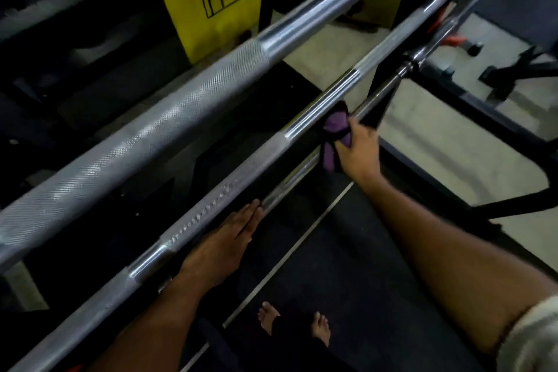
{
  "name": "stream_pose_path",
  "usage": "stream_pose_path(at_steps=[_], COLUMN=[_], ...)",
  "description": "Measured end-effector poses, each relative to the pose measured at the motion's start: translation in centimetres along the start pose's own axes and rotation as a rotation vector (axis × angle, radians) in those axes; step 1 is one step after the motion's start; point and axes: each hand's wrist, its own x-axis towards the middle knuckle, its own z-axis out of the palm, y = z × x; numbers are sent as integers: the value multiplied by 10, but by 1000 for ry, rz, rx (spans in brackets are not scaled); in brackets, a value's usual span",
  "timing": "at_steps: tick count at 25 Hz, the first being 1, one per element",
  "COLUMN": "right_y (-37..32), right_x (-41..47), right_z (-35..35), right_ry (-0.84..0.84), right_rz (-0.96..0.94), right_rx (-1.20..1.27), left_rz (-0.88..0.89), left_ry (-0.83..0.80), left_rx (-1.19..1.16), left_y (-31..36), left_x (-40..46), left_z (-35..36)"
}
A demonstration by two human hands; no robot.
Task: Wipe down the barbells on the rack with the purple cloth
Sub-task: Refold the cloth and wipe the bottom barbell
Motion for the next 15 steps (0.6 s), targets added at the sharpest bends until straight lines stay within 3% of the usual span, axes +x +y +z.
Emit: stream_pose_path(at_steps=[3, 7, 8, 12, 15], right_y=[-33, -60, -63, -73, -75], right_x=[-86, -174, -184, -206, -211], right_z=[-34, -104, -121, -161, -172], right_ry=[-60, -143, -153, -269, -408], right_rz=[124, 229, 253, 429, 473], right_rx=[261, 578, 650, 981, 1156], left_rz=[-5, -319, -379, -440, -611], left_ry=[-18, -115, -125, -157, -79], left_rx=[203, -11, -127, -1269, -1729], left_y=[5, 46, 66, 164, 187], left_x=[-3, 8, 13, 26, 40], left_z=[-8, -41, -48, -95, -129])
